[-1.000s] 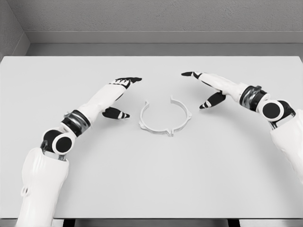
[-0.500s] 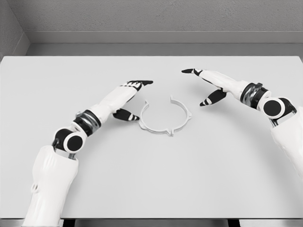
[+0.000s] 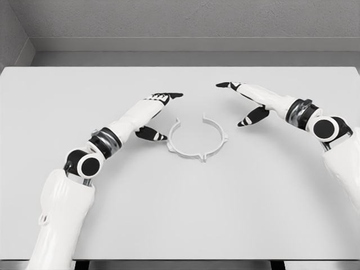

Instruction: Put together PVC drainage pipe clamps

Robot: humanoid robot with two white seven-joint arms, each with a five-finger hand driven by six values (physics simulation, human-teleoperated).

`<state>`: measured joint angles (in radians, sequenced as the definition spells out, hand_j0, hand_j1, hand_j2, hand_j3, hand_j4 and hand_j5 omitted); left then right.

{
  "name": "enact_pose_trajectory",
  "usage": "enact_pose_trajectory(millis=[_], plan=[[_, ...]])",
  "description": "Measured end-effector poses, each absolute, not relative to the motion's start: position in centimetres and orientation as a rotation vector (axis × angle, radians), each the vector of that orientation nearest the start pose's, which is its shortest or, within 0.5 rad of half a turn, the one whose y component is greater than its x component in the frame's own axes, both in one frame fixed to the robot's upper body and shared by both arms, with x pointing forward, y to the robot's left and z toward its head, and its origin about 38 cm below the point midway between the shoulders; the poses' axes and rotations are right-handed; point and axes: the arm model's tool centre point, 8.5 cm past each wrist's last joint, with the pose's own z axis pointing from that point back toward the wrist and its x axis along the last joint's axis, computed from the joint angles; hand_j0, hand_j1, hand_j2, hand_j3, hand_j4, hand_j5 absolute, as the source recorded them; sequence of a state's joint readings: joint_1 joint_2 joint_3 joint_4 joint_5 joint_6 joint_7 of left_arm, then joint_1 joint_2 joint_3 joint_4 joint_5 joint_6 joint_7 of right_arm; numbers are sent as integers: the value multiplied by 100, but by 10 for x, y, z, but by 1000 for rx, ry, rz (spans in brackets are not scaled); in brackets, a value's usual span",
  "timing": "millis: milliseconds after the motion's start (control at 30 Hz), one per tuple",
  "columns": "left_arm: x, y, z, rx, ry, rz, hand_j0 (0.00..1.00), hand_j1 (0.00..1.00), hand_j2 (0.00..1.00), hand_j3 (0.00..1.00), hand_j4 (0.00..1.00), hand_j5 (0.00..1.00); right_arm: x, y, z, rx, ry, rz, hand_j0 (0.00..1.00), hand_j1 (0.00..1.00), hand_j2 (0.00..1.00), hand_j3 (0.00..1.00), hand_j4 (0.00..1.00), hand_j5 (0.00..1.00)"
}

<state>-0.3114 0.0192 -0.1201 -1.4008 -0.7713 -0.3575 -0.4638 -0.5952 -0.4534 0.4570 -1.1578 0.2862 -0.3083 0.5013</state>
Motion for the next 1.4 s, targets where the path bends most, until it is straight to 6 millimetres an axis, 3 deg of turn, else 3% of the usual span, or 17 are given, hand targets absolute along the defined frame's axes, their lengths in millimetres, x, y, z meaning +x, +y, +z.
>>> enact_pose_trajectory(millis=[333,633,1067,1400], plan=[[441,147,118,277,-1628,-1320,100,100,100,100,100,100,487,-270,145,-215,-1432,1438,100,100,100,100,100,100],[444,138,121,268,-1635,-1335,100,100,100,100,100,100,486,-313,161,-314,-1380,1459,100,100,100,100,100,100],[445,138,126,273,-1639,-1323,100,100,100,100,100,100,484,-313,166,-358,-1365,1516,100,100,100,100,100,100],[436,153,117,279,-1624,-1275,100,100,100,100,100,100,483,-316,166,-367,-1353,1522,100,100,100,100,100,100]])
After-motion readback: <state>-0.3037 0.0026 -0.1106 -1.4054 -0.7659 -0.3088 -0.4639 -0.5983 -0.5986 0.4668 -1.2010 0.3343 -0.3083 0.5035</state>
